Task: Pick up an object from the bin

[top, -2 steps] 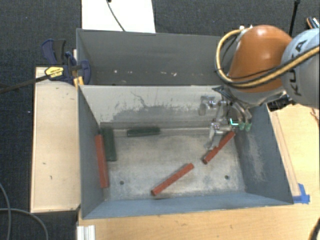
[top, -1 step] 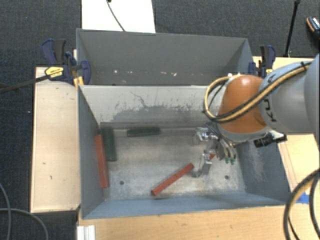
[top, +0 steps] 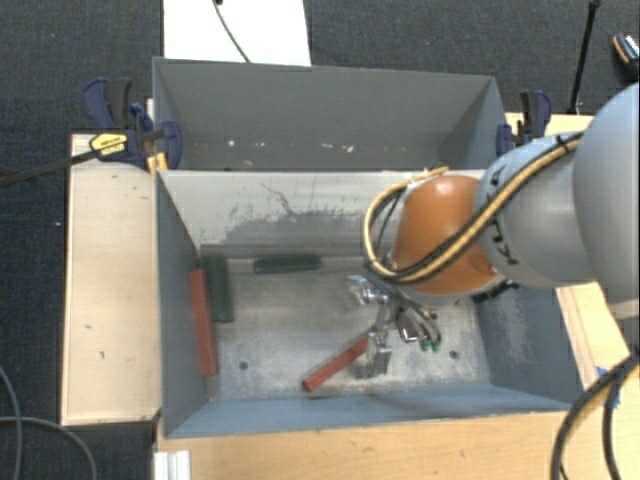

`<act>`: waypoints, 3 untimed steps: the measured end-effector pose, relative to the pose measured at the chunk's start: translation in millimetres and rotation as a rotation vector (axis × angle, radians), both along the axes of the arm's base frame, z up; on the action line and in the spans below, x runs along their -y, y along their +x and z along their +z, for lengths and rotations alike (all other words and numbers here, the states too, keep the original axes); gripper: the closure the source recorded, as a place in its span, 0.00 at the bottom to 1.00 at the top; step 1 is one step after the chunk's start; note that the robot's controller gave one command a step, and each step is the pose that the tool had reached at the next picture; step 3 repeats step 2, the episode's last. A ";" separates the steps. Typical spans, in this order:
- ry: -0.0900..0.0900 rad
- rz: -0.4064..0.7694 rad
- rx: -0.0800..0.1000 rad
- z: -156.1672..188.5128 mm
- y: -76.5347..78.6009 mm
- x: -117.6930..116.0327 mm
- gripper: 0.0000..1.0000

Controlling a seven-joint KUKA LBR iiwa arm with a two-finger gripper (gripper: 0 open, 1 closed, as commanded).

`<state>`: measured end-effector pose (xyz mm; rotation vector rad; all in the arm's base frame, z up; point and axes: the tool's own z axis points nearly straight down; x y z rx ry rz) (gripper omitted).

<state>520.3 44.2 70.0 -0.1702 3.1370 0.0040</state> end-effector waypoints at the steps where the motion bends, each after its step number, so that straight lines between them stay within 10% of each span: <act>1: -0.002 -0.003 0.001 0.5 0.6 1.8 1.00; 2: -0.002 0.021 0.010 154.9 -11.4 3.8 1.00; 3: -0.002 0.021 0.010 154.9 -11.4 3.8 1.00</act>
Offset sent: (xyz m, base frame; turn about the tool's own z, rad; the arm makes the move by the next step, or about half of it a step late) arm 0.0000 0.0000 0.0000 0.0000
